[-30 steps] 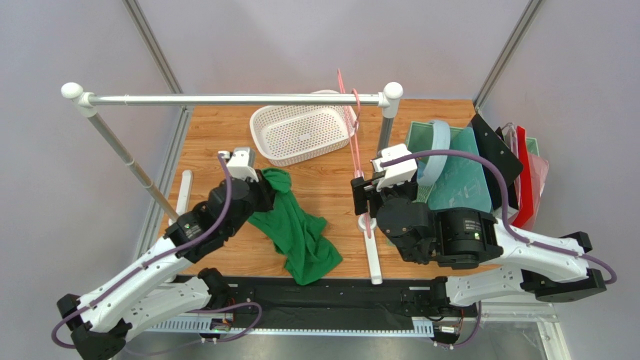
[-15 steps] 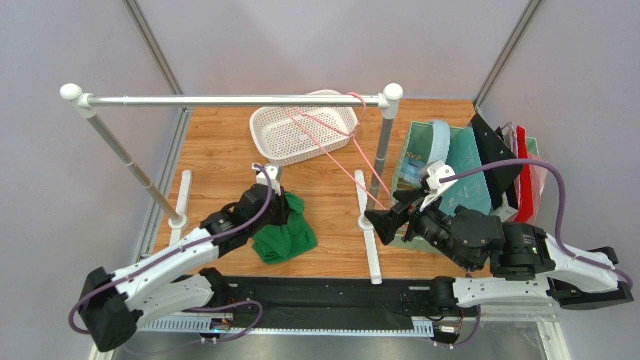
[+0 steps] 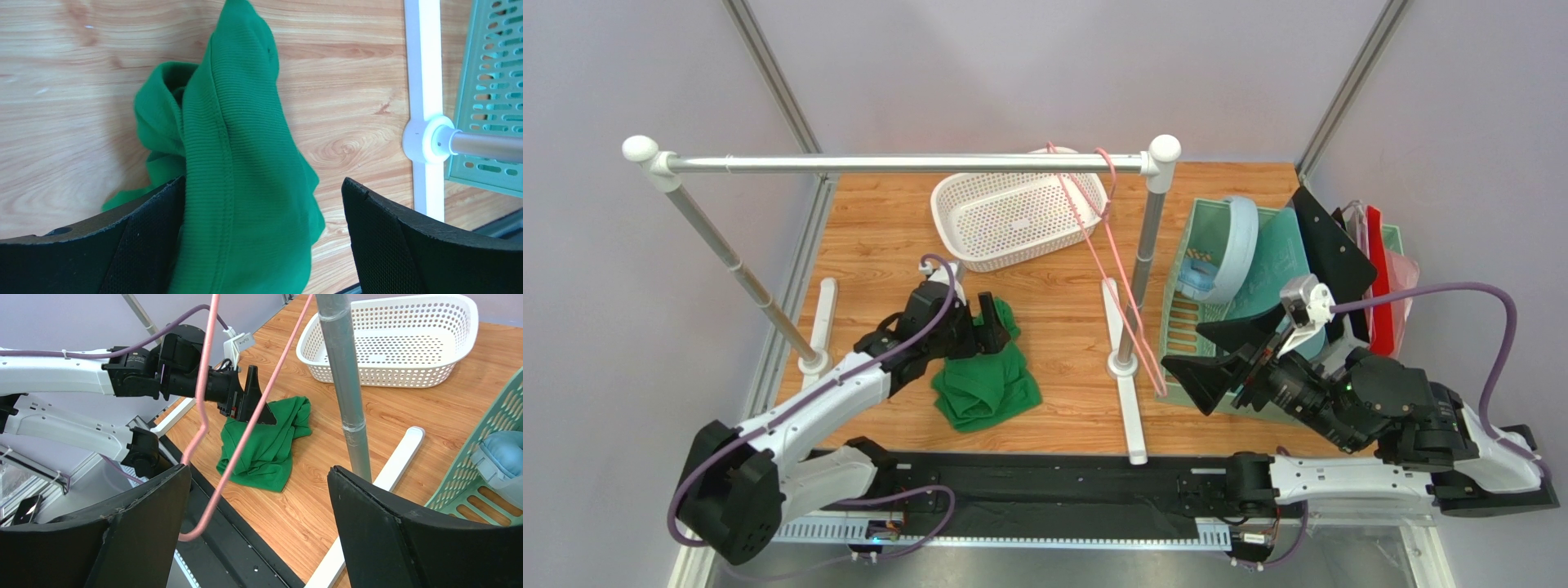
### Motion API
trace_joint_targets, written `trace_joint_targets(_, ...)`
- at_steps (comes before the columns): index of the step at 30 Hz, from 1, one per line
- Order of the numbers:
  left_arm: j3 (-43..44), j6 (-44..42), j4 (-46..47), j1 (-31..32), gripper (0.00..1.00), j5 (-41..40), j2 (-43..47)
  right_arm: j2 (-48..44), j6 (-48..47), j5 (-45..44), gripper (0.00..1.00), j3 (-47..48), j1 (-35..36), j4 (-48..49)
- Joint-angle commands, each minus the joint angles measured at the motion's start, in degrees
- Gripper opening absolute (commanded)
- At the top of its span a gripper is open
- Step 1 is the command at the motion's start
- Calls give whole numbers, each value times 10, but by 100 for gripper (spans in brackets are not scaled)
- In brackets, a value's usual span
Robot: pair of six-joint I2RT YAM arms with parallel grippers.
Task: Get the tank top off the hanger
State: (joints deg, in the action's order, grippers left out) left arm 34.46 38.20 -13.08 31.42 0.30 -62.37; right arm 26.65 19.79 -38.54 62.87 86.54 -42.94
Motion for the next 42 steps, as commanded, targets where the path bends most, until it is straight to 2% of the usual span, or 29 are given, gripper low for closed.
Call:
trace_joint_targets(1, 4, 26, -78, -1, 99, -49, 52, 1, 8, 37, 89, -16, 2, 12)
trace_joint_targets(5, -42, 64, -67, -1, 99, -16, 85, 9, -2, 68, 89, -20, 2, 16)
trace_joint_targets(12, -112, 180, -77, -1, 99, -45, 108, -13, -8, 96, 90, -51, 3, 37)
trace_joint_targets(17, -166, 245, -32, -1, 99, -11, 105, -43, -4, 120, 90, -64, 2, 44)
trace_joint_targets(25, -190, 263, -10, 23, 98, -21, 87, -99, 10, 109, 90, -92, 2, 33)
trace_joint_targets(26, -194, 268, -5, 23, 95, -22, 87, -103, 16, 106, 90, -93, 3, 31)
trace_joint_targets(27, -200, 273, 8, 23, 83, -22, 91, -111, 19, 103, 90, -94, 3, 29)
trace_joint_targets(29, -226, 282, 27, 23, 68, -17, 104, -115, 29, 96, 90, -91, 3, 19)
trace_joint_targets(30, -235, 285, 43, 23, 48, -13, 129, -115, 32, 95, 89, -88, 3, 15)
trace_joint_targets(31, -250, 287, 46, 23, 39, -10, 145, -115, 35, 93, 89, -86, 2, 10)
trace_joint_targets(32, -257, 288, 45, 23, 36, -8, 163, -114, 40, 92, 89, -82, 2, 7)
trace_joint_targets(35, -263, 298, -1, 23, 4, -8, 255, -107, 47, 88, 88, -79, 3, 5)
trace_joint_targets(36, -263, 299, -39, 23, 0, -6, 315, -105, 48, 88, 88, -79, 3, 5)
trace_joint_targets(38, -260, 310, -74, 23, 0, 4, 383, -97, 51, 89, 88, -79, 3, 8)
trace_joint_targets(39, -259, 317, -117, 23, 0, 9, 454, -93, 52, 89, 88, -80, 2, 9)
trace_joint_targets(41, -257, 342, -160, 23, 0, 14, 526, -81, 52, 91, 88, -79, 2, 15)
trace_joint_targets(42, -258, 352, -200, 23, 0, 22, 595, -77, 52, 89, 88, -77, 2, 16)
